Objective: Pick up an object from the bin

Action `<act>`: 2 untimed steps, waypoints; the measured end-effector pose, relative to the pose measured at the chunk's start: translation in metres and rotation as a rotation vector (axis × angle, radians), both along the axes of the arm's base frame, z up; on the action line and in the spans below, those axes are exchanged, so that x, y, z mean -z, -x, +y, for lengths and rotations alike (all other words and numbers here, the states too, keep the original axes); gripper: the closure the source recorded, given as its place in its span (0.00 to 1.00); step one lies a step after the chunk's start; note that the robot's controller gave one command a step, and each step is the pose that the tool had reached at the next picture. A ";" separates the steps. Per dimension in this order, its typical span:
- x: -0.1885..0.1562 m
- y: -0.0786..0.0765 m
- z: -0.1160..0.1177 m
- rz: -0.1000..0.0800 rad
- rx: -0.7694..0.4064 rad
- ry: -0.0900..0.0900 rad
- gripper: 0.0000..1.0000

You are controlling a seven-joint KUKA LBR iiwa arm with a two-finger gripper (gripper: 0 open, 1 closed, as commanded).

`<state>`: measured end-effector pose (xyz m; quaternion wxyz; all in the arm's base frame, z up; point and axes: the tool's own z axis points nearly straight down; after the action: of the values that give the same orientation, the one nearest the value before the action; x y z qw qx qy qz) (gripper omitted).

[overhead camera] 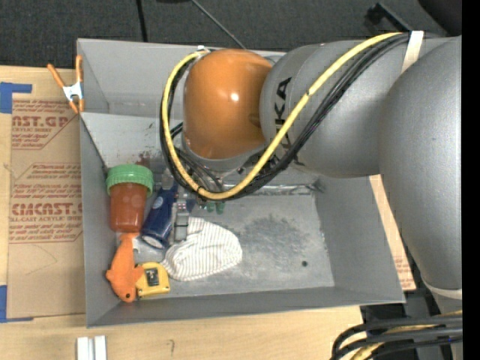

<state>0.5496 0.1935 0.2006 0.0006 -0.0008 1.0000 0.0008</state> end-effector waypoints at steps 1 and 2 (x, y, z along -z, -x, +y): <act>0.036 -0.001 -0.001 -0.009 -0.152 -0.001 0.00; 0.062 0.008 0.003 0.000 -0.584 0.001 0.00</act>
Offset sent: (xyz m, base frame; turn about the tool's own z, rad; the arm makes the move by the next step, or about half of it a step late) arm -0.0101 0.0038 -0.0594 -0.6094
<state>0.5415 0.1967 0.1387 0.0003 -0.2885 0.9575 0.0005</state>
